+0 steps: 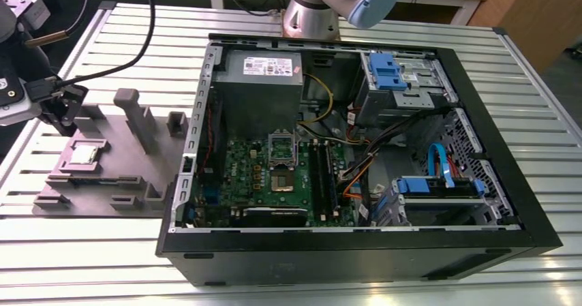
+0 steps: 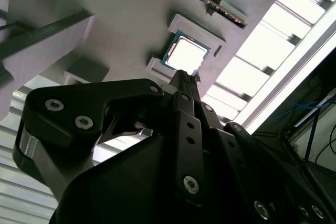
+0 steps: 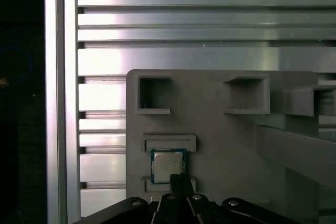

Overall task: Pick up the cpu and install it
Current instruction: 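Pick up the cpu and move it towards the insertion slot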

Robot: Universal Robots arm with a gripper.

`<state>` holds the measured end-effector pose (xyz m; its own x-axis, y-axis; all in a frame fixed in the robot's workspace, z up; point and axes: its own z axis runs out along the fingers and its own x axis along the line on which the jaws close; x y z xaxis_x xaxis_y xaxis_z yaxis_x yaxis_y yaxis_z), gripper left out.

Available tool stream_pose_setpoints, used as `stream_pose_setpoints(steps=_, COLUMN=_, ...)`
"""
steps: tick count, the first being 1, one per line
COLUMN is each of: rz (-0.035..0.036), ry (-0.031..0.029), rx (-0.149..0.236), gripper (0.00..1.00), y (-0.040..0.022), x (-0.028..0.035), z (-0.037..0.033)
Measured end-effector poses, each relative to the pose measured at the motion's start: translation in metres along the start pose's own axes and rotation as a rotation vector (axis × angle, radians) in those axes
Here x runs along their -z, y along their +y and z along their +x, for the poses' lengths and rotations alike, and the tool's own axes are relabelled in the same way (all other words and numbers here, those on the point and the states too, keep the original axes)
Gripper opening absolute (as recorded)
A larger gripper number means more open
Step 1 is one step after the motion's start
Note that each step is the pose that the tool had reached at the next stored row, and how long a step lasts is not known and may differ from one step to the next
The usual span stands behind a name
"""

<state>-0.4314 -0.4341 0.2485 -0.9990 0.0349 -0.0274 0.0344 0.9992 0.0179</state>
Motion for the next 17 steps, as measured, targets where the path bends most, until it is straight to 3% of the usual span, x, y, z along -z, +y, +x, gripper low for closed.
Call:
stream_pose_setpoints(steps=11, rz=0.0006, ry=0.0001, rx=0.005, gripper=0.1, y=0.0, x=-0.001, z=0.0012)
stream_pose_setpoints(steps=17, rz=0.0006, ry=0.0001, rx=0.006, gripper=0.1, y=-0.0004, x=-0.0093, z=0.0064)
